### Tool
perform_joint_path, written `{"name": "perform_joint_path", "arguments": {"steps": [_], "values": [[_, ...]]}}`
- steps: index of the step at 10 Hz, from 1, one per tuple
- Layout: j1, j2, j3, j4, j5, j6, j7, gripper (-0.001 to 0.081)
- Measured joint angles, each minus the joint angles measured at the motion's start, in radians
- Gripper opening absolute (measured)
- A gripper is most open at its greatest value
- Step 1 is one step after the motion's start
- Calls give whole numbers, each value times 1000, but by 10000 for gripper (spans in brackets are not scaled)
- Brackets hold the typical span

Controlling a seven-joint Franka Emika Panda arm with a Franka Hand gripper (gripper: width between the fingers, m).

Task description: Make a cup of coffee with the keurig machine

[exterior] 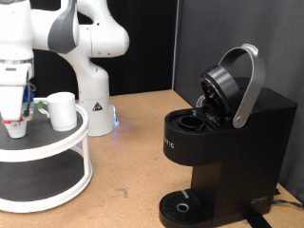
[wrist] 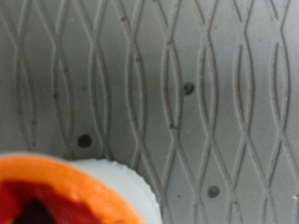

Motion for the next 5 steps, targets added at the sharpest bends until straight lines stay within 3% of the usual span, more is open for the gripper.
{"name": "perform_joint_path", "arguments": {"steps": [5], "values": [[50,-75,16,101,125,-215,-27,351]]}}
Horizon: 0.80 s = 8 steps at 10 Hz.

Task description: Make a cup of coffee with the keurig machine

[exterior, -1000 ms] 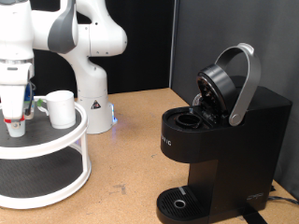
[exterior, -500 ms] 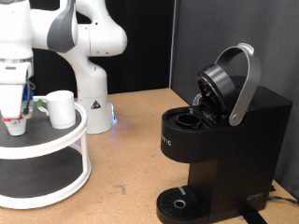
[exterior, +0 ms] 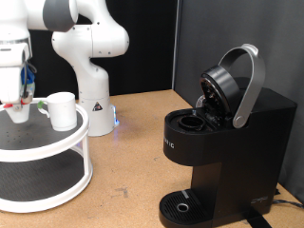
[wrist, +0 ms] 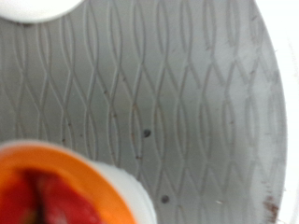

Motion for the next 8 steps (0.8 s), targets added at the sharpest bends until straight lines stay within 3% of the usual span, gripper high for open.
{"name": "perform_joint_path", "arguments": {"steps": [1,2,3,6,8], "values": [[2,-12,9,15,4,-34,1,92],[2,-11,8,13,4,-33,1,92],[14,-11,2,12,80,-34,8,92],[123,-14,-15,48,391,-82,9,92],[188,-15,-15,91,515,-108,8,92]]}}
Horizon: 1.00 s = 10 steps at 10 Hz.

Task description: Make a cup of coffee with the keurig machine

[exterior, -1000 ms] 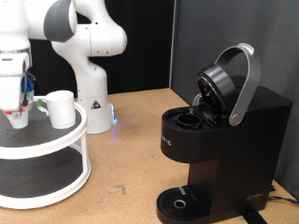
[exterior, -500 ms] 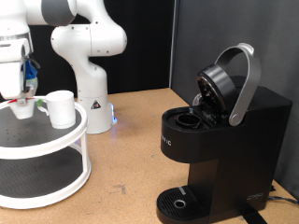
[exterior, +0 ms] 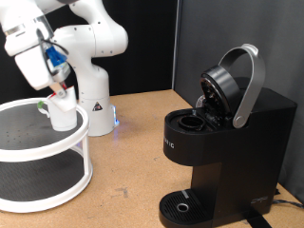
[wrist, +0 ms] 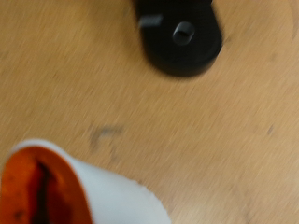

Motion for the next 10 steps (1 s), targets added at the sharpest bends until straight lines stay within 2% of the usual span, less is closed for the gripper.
{"name": "perform_joint_path", "arguments": {"steps": [1,3,5,7,10], "values": [[21,0,10,16,31,5,17,92],[27,1,20,24,38,4,37,92],[44,8,21,48,77,-46,38,92],[96,35,21,107,153,-93,37,92],[163,95,27,195,200,-126,43,92]]}}
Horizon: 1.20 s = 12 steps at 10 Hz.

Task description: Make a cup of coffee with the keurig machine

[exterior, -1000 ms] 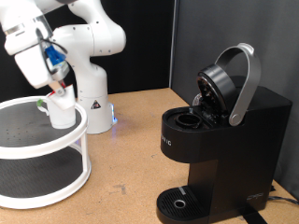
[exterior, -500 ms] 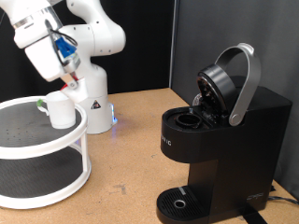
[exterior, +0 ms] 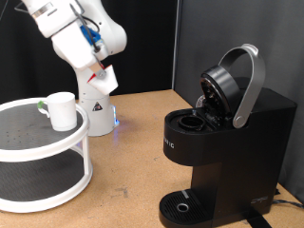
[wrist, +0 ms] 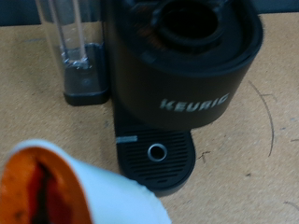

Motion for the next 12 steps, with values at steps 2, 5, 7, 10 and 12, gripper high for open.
{"name": "perform_joint_path", "arguments": {"steps": [2,5,7,10,12], "values": [[6,40,34,30,4,55,79,92],[13,46,24,51,21,-33,19,92],[47,78,24,102,76,-63,-1,92],[97,160,27,213,129,-173,-69,92],[124,206,45,267,156,-186,-69,92]]}}
